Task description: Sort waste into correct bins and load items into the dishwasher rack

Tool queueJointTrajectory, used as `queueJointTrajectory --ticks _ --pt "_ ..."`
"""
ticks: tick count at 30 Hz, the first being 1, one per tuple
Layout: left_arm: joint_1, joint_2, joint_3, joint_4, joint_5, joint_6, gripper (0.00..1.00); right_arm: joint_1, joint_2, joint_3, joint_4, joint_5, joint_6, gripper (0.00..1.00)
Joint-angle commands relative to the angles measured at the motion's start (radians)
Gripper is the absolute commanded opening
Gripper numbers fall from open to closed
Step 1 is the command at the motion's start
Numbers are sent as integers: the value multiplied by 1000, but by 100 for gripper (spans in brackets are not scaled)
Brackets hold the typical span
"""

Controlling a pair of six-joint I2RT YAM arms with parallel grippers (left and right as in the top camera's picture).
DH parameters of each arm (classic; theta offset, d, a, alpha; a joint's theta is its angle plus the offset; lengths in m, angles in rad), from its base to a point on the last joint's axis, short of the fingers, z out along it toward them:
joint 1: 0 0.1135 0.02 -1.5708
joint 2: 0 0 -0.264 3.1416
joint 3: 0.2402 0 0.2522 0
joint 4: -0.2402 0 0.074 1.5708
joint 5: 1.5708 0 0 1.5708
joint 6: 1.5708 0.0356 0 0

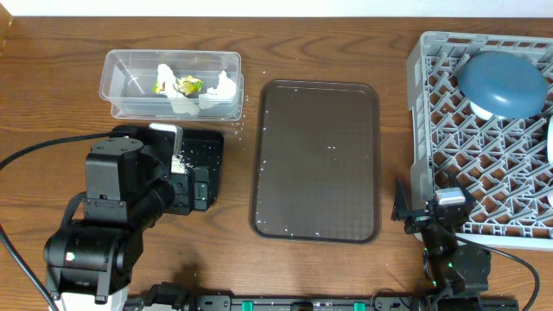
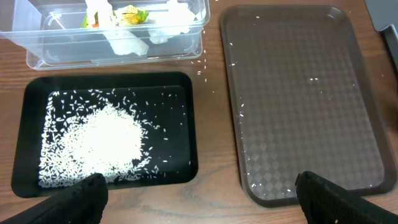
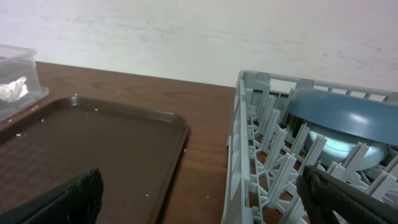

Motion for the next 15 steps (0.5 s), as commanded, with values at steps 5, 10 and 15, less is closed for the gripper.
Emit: queueJointTrajectory --ticks 5,10,15 --pt "3 -4 -10 -10 -8 13 98 20 -7 -1 -4 6 -13 99" --pt "3 -56 -92 23 -11 98 98 20 -7 -1 -4 6 -13 99" --pt "3 -179 -270 142 -33 114 98 20 -7 -1 -4 6 -13 99"
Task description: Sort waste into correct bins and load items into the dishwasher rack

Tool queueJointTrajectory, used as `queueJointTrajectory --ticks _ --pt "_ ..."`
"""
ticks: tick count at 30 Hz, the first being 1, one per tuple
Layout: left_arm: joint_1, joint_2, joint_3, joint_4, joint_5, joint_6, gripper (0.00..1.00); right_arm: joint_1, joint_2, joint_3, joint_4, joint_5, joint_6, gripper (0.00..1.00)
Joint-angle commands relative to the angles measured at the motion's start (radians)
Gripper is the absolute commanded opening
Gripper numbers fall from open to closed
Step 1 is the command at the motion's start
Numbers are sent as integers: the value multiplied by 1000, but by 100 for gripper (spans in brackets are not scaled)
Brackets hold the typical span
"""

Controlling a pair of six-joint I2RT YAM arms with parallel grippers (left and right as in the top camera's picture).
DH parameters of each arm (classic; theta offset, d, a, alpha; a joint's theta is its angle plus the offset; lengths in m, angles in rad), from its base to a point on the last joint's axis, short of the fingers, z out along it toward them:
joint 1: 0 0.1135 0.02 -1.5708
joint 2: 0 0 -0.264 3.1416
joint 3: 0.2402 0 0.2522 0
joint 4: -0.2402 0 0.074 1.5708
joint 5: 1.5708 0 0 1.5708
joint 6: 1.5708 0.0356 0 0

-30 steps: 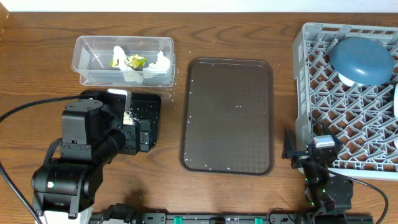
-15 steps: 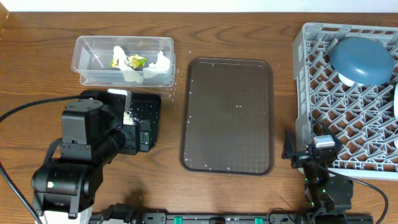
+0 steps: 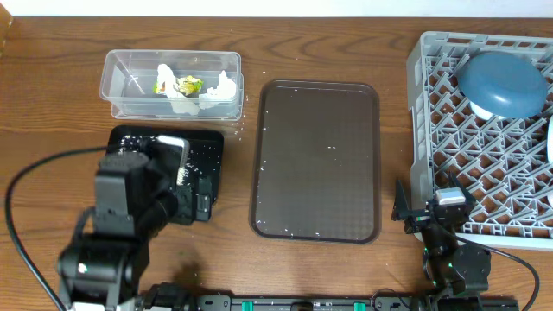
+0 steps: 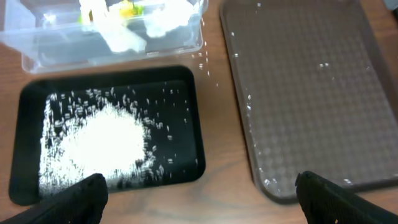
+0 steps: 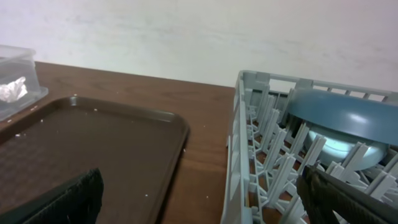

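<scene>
The black bin holds a heap of white rice; in the overhead view the black bin is half hidden under my left arm. Behind it the clear bin holds crumpled paper and wrappers. The brown tray lies mid-table with a few rice grains on it. The grey dishwasher rack at the right holds a blue bowl. My left gripper hangs open and empty over the table just in front of the black bin. My right gripper is open and empty at the rack's front left corner.
Loose rice grains lie on the wood between the clear bin and the tray. A white dish edge shows at the rack's right side. A black cable loops left of my left arm.
My left gripper has shifted a little, so the black bin and tray sit slightly higher and tilted in its view. The right arm has not moved.
</scene>
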Motion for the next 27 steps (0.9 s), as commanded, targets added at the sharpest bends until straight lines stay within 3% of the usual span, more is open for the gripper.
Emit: queueJointTrajectory --ticks 1,13,21,25,27 --pt "3 -89 -118 70 -32 35 98 20 -7 -1 -3 6 -13 99" --pt "3 -439 -602 578 -39 -8 98 20 -7 -1 -3 6 -13 99" --pt "3 -645 -876 995 -136 -78 98 20 -7 -1 -4 6 -13 99" --pt "3 -713 -969 1109 -143 -78 98 20 -7 -1 -3 6 -13 99" --pt "3 -739 -969 1057 -143 -78 98 20 -7 -1 -4 6 -13 99"
